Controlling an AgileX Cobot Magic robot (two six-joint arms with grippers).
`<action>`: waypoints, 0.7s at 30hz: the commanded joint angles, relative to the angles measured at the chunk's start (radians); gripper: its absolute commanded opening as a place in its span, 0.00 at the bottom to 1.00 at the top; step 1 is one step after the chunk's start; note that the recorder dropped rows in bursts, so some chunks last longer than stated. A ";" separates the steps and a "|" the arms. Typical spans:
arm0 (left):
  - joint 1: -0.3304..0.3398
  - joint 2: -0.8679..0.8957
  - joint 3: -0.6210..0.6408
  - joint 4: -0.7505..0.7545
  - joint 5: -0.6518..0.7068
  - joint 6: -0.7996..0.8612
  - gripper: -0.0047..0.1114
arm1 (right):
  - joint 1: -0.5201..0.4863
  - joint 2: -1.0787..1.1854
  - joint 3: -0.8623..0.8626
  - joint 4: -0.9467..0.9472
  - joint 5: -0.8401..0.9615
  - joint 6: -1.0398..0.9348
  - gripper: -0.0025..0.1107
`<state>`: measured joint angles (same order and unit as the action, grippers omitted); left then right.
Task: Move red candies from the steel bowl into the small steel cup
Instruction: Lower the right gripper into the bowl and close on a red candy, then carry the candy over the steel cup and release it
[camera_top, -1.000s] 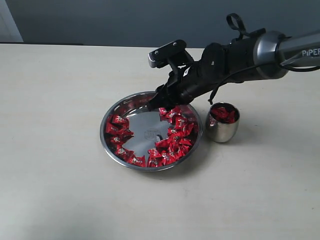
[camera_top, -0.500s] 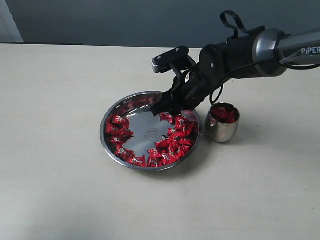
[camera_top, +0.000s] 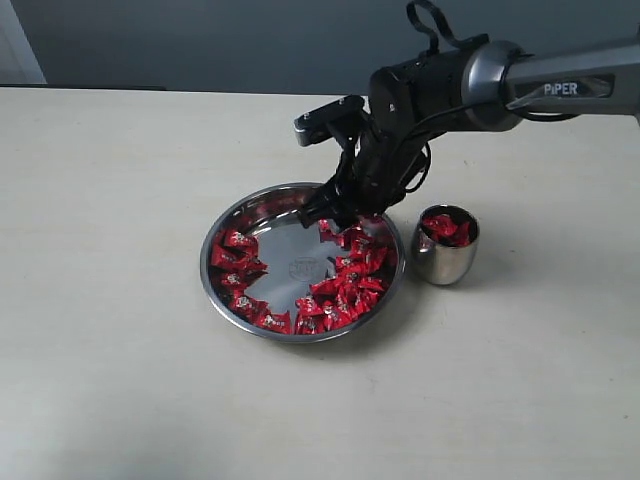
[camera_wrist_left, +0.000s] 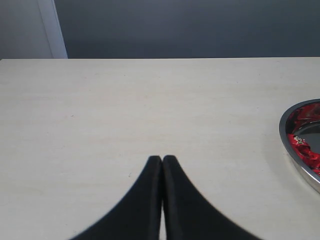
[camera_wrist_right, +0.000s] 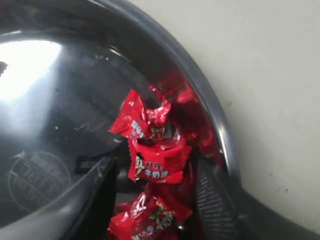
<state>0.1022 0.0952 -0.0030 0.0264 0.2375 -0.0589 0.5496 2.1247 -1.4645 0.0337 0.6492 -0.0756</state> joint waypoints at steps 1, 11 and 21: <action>-0.005 -0.007 0.003 0.002 -0.004 -0.002 0.04 | -0.003 0.026 -0.007 -0.017 0.001 0.002 0.45; -0.005 -0.007 0.003 0.002 -0.004 -0.002 0.04 | -0.003 0.045 -0.007 -0.017 -0.052 0.002 0.16; -0.005 -0.007 0.003 0.002 -0.004 -0.002 0.04 | -0.001 -0.145 -0.007 -0.017 0.076 0.004 0.02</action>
<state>0.1022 0.0952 -0.0030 0.0264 0.2375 -0.0589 0.5496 2.0470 -1.4645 0.0244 0.6831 -0.0734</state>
